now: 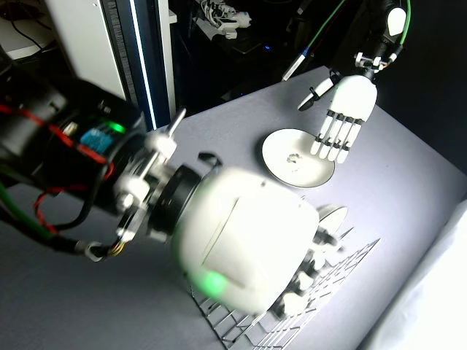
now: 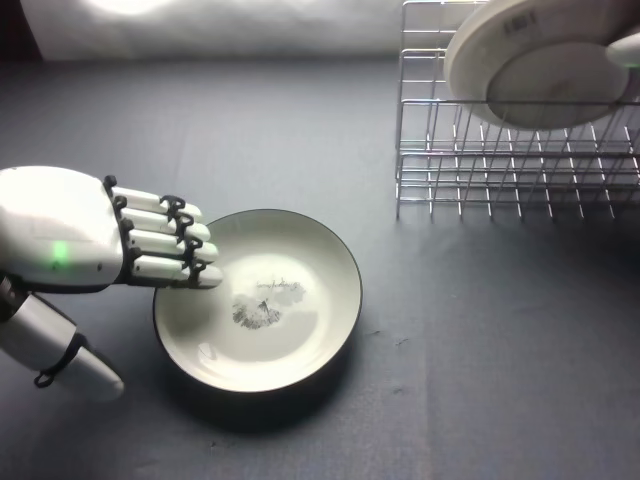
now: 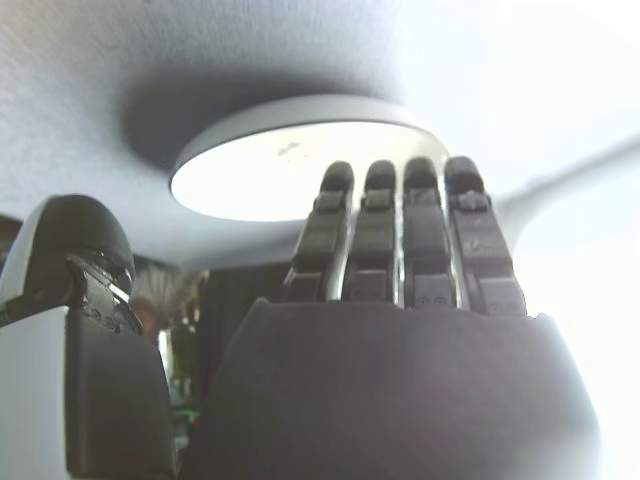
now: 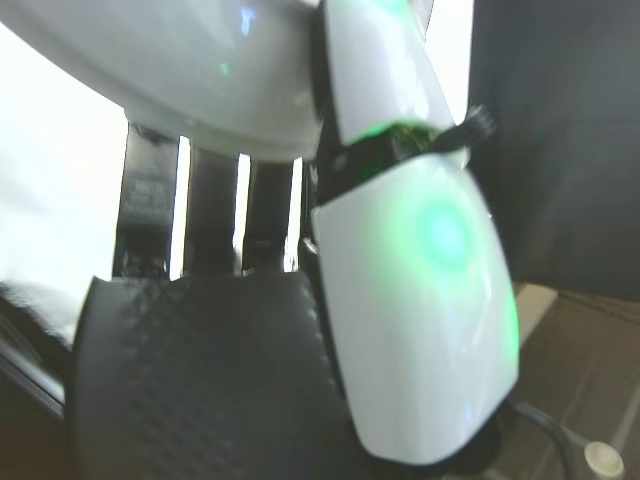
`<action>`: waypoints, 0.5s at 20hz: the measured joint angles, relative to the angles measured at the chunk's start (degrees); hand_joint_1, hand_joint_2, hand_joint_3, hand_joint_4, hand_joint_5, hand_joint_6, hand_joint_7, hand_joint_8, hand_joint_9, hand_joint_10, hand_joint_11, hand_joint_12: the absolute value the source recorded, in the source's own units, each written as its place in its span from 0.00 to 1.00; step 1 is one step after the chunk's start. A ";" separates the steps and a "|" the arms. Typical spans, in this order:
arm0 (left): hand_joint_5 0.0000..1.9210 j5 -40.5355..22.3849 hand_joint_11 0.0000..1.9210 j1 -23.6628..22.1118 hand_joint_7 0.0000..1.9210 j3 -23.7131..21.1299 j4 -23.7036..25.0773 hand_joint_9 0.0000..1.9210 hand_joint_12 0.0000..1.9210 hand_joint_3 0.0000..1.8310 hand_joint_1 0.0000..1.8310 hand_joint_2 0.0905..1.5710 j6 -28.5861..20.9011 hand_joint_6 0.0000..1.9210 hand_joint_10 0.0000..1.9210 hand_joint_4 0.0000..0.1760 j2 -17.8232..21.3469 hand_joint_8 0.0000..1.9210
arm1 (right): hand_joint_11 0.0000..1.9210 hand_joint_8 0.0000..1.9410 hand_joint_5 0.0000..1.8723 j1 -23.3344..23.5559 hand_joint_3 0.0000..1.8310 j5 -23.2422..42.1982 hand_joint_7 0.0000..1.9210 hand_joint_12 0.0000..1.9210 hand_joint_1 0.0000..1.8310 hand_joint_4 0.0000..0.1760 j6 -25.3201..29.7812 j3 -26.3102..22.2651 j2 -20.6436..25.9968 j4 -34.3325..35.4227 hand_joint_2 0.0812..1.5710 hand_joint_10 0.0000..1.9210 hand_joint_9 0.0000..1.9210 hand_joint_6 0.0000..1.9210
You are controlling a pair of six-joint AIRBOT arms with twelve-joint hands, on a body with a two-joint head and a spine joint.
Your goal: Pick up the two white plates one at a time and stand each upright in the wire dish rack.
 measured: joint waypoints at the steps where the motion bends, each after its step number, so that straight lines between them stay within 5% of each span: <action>1: 0.00 -0.02 0.00 0.17 0.00 0.00 0.00 0.00 0.00 0.00 0.00 0.67 0.07 0.00 0.00 0.00 0.00 0.00 | 0.38 0.54 0.42 -0.24 0.00 0.17 0.47 0.86 0.81 0.00 0.00 0.02 0.00 0.00 0.71 0.56 0.47 0.59; 8: 0.00 0.96 0.00 1.22 0.00 0.37 0.52 0.00 0.00 0.00 0.00 0.67 0.20 0.00 0.00 0.00 -0.72 0.00 | 0.38 0.51 0.46 -7.15 0.00 2.60 0.49 0.84 0.81 0.00 0.37 1.90 0.00 0.20 0.70 0.56 0.47 0.56; 10: 0.00 0.98 0.00 1.29 0.00 0.42 0.52 0.00 0.00 0.00 0.00 0.67 0.37 0.00 0.00 0.00 -0.72 0.00 | 0.36 0.54 0.47 -8.09 0.00 3.85 0.48 0.65 0.75 0.00 0.39 2.10 0.00 0.17 0.71 0.62 0.47 0.58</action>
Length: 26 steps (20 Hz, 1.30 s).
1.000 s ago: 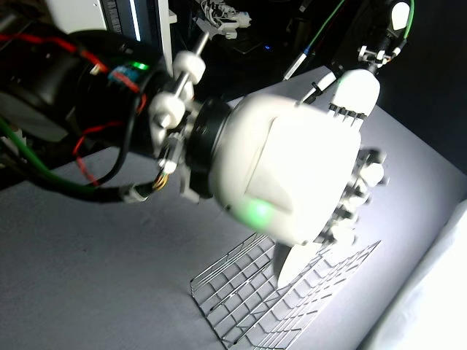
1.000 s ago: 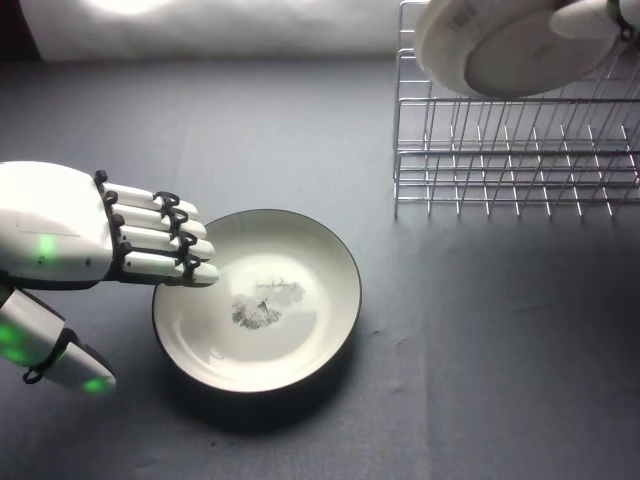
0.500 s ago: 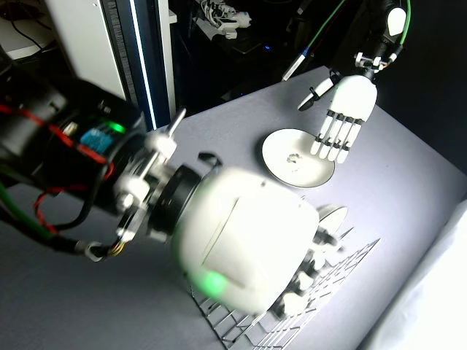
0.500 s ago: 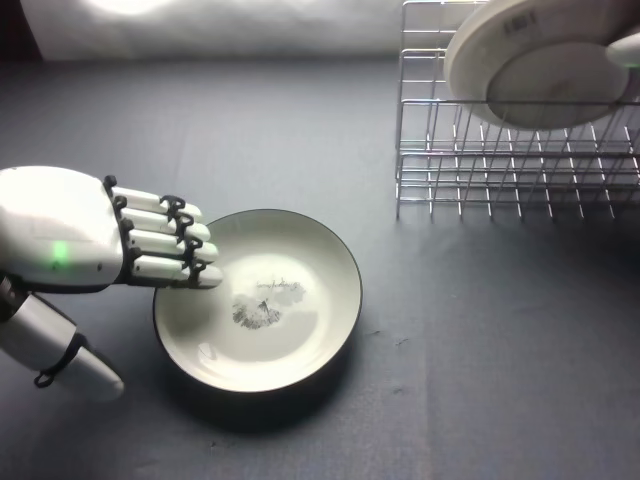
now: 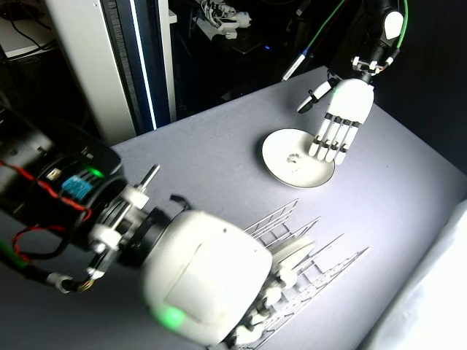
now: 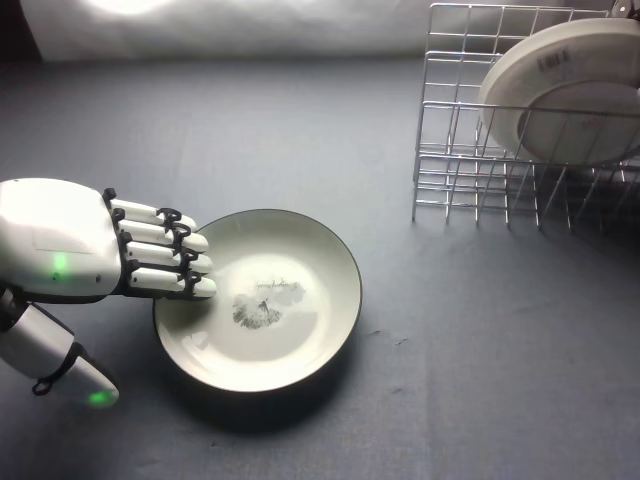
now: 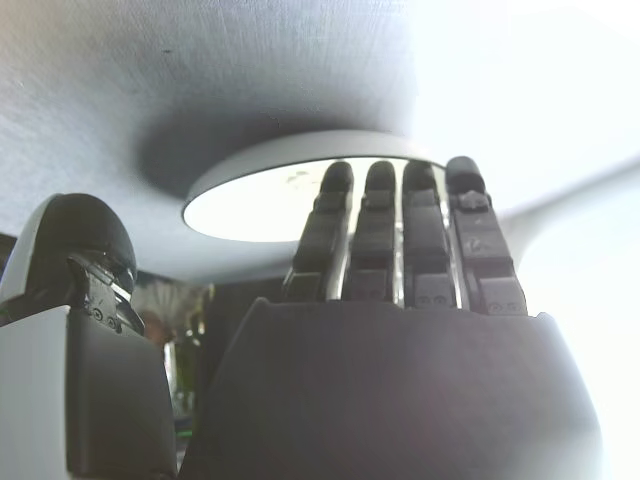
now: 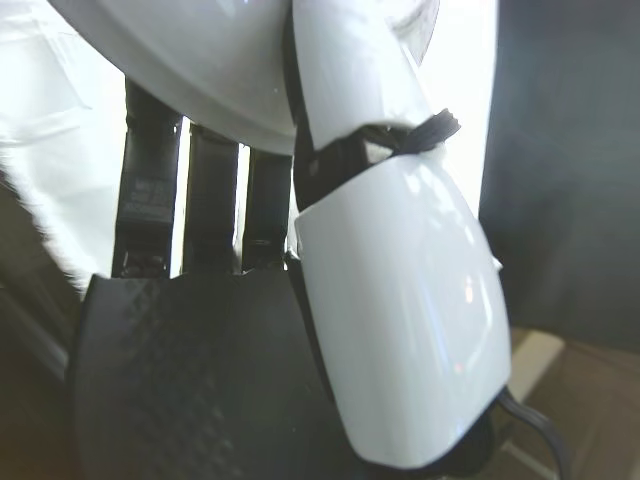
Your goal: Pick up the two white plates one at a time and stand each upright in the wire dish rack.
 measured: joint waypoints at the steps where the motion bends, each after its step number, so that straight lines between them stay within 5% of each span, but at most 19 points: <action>1: 0.00 -0.07 0.00 0.09 0.00 0.17 -0.02 0.00 0.00 0.00 0.00 0.67 0.00 0.00 0.00 0.00 -0.07 0.00 | 0.34 0.56 0.46 -0.39 0.00 0.79 0.46 0.64 0.74 0.00 -0.07 0.00 0.02 -0.09 0.72 0.65 0.44 0.61; 3: 0.00 -0.07 0.00 0.11 0.00 0.42 -0.04 0.00 0.00 0.00 0.00 0.67 0.02 0.00 0.00 0.00 -0.24 0.00 | 0.28 0.60 0.40 -0.39 0.00 1.07 0.42 0.64 0.74 0.00 -0.44 0.00 0.02 -0.52 0.75 0.73 0.39 0.71; 4: 0.00 -0.22 0.00 0.11 0.00 0.70 -0.04 0.00 0.00 0.00 0.00 0.67 0.02 0.00 0.00 0.00 -0.26 0.00 | 0.21 0.30 0.36 -0.37 0.00 1.07 0.38 0.63 0.76 0.00 -0.46 0.00 0.02 -1.38 0.71 0.40 0.34 0.36; 5: 0.00 -0.20 0.00 0.11 0.00 0.85 -0.02 0.00 0.00 0.00 0.00 0.68 0.02 0.00 0.00 0.00 -0.31 0.00 | 0.16 0.12 0.35 -0.24 0.00 1.03 0.37 0.63 0.79 0.00 -0.46 0.00 0.02 -1.77 0.71 0.22 0.33 0.18; 8: 0.00 -0.28 0.00 -0.02 0.00 0.90 0.07 0.00 0.00 0.00 0.00 0.68 0.04 0.00 0.00 0.00 -0.31 0.00 | 0.01 0.00 0.22 1.99 0.00 1.20 0.22 0.60 0.75 0.00 -0.44 -0.63 0.07 -2.64 0.69 0.03 0.22 0.01; 13: 0.01 -0.31 0.00 -0.02 0.01 1.77 0.17 0.00 0.00 0.00 0.00 0.68 0.02 0.00 0.00 0.00 -0.31 0.00 | 0.00 0.00 0.01 5.77 0.00 0.94 0.01 0.04 0.65 0.00 -0.39 -3.98 0.66 -7.34 0.62 0.00 0.01 0.00; 18: 0.00 0.13 0.02 0.11 0.00 2.58 0.07 0.00 0.01 0.01 0.00 0.70 0.02 0.00 0.00 0.00 -0.48 0.00 | 0.00 0.00 0.00 7.58 0.00 3.80 0.00 0.00 0.64 0.00 -0.35 -8.90 1.36 -21.55 0.53 0.00 0.00 0.00; 26: 0.00 0.04 0.00 -1.90 0.00 1.42 -0.13 0.00 0.00 0.00 0.00 0.69 -0.90 0.00 0.00 0.00 0.00 0.00 | 0.00 0.00 0.00 7.58 0.00 5.31 0.00 0.00 0.72 0.00 -0.15 -13.94 -0.61 -42.27 0.55 0.00 0.00 0.00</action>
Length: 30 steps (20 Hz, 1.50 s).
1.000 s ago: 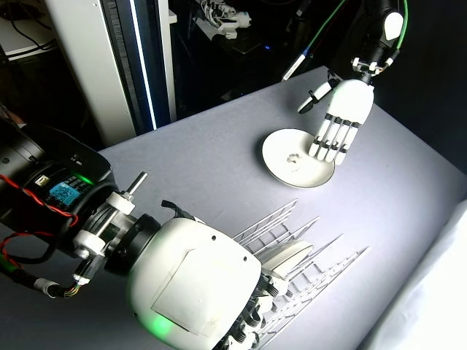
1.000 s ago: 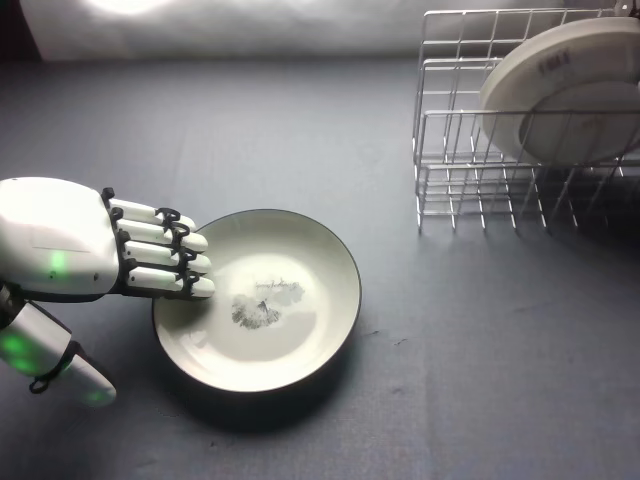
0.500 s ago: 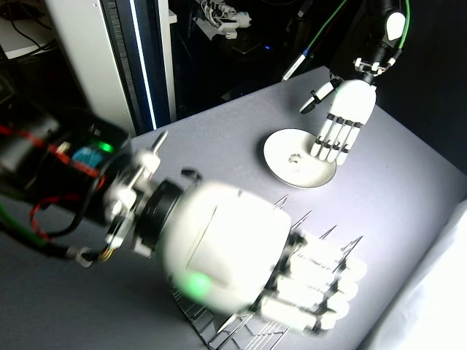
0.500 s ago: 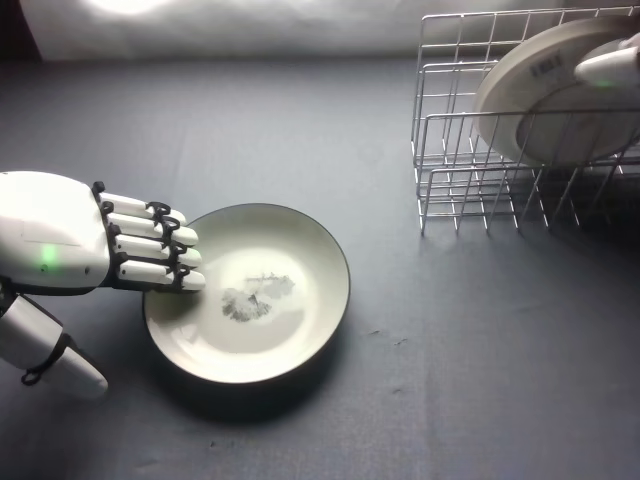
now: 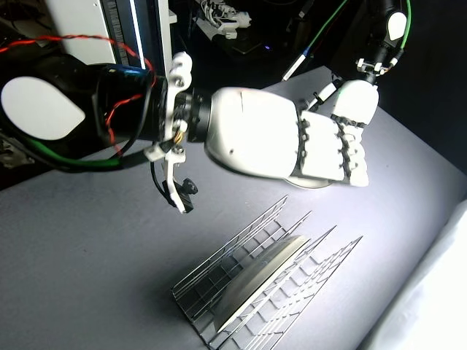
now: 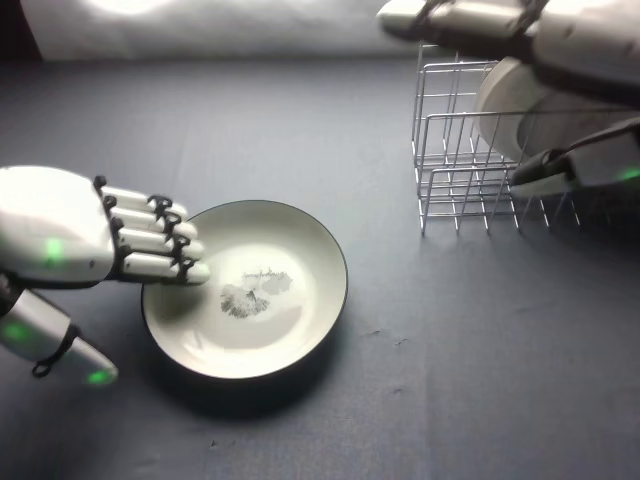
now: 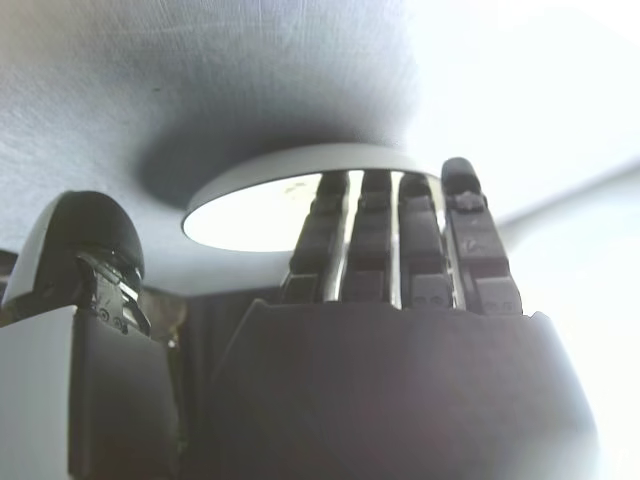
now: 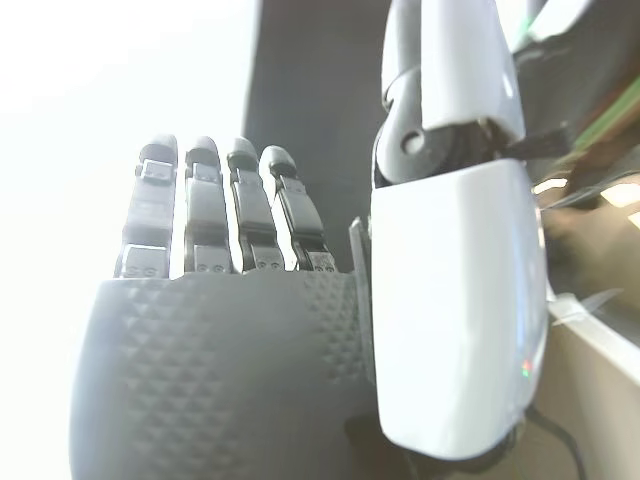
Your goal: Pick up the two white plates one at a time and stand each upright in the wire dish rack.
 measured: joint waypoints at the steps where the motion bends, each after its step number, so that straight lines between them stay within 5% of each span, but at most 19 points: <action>1: 0.00 -0.28 0.00 -0.55 0.00 0.02 -0.46 0.00 0.00 0.00 0.00 0.68 0.00 0.00 0.00 0.00 0.09 0.00 | 0.00 0.00 0.00 0.00 0.00 0.09 0.00 0.00 0.75 0.00 -0.02 0.00 -0.50 -2.23 0.55 0.00 0.00 0.00; 6: 0.00 0.48 0.00 0.72 0.00 2.45 -0.39 0.00 0.00 0.00 0.00 0.66 -0.17 0.00 0.00 0.00 -0.35 0.00 | 0.00 0.00 0.00 -2.19 0.00 0.81 0.00 0.00 0.72 0.00 -0.11 0.02 -3.56 -10.75 0.55 0.00 0.00 0.00; 21: 0.00 1.11 0.00 10.60 0.00 3.23 -7.15 0.00 0.00 0.00 0.00 0.66 -2.43 0.00 0.00 0.00 -1.99 0.00 | 0.00 0.00 0.00 -6.60 0.00 2.14 0.00 0.00 0.72 0.00 -0.28 0.04 -7.69 -15.78 0.56 0.00 0.00 0.00; 30: 0.00 0.39 0.00 11.17 0.00 3.10 -7.72 0.00 0.00 0.00 0.00 0.66 -2.60 0.00 0.00 0.00 -1.99 0.00 | 0.00 0.00 0.00 -6.73 0.00 -0.13 0.00 0.00 0.72 0.00 -0.31 7.23 -17.51 -16.09 0.56 0.00 0.00 0.00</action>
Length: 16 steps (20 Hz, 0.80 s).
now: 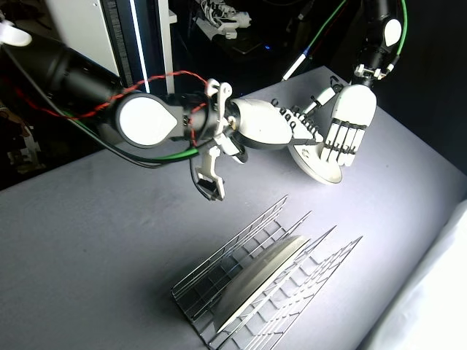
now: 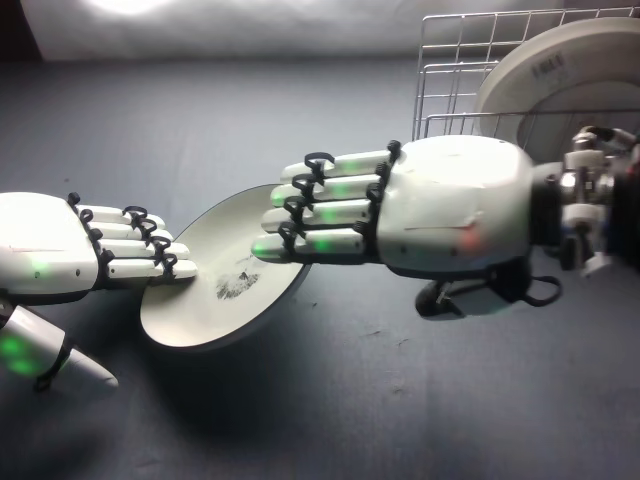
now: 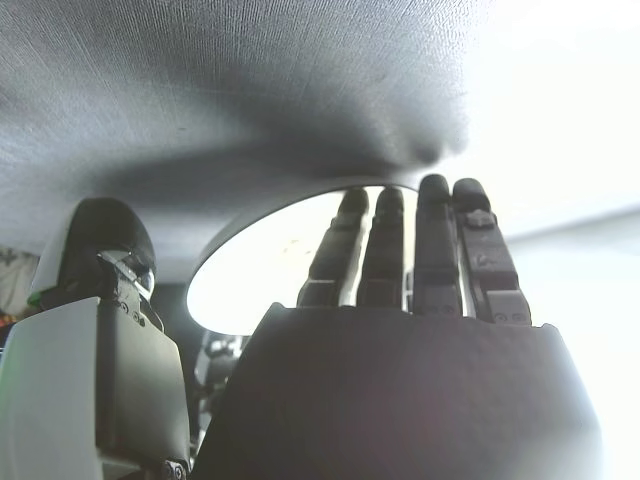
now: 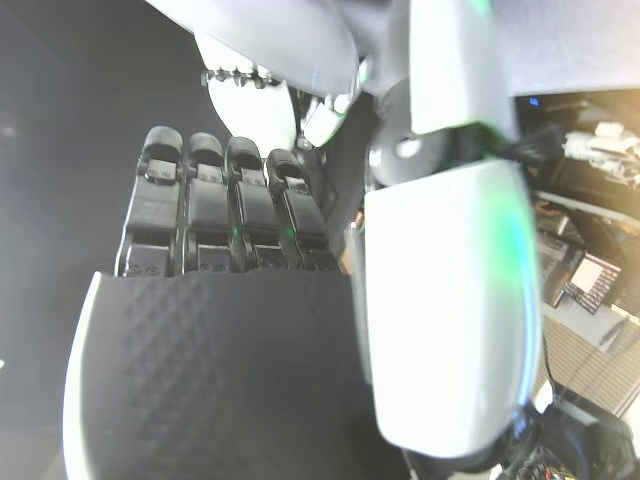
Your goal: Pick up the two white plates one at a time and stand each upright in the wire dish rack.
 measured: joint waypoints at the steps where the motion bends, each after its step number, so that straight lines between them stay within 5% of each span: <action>1: 0.00 0.00 0.00 0.00 0.00 0.00 0.02 0.00 0.00 0.00 0.00 0.66 0.00 0.00 0.00 0.00 0.00 0.00 | 0.00 0.00 0.00 0.00 0.00 -0.44 0.00 0.00 0.72 0.00 0.00 1.05 -1.31 0.04 0.56 0.00 0.00 0.00; 14: 0.00 -0.02 0.00 -0.24 0.00 0.07 0.26 0.00 0.00 0.00 0.00 0.66 0.00 0.00 0.00 0.00 -0.04 0.00 | 0.02 0.00 0.00 -0.57 0.00 -1.64 0.00 0.01 0.73 0.00 -0.24 14.56 -16.74 0.04 0.58 0.00 0.00 0.00; 16: 0.00 -0.02 0.00 -0.24 0.00 0.07 0.26 0.00 0.00 0.00 0.00 0.66 0.00 0.00 0.00 0.00 -0.04 0.00 | 0.00 0.00 0.05 -0.57 0.00 -1.64 0.03 0.31 0.74 0.00 -0.24 16.17 -18.12 0.07 0.58 0.01 0.05 0.01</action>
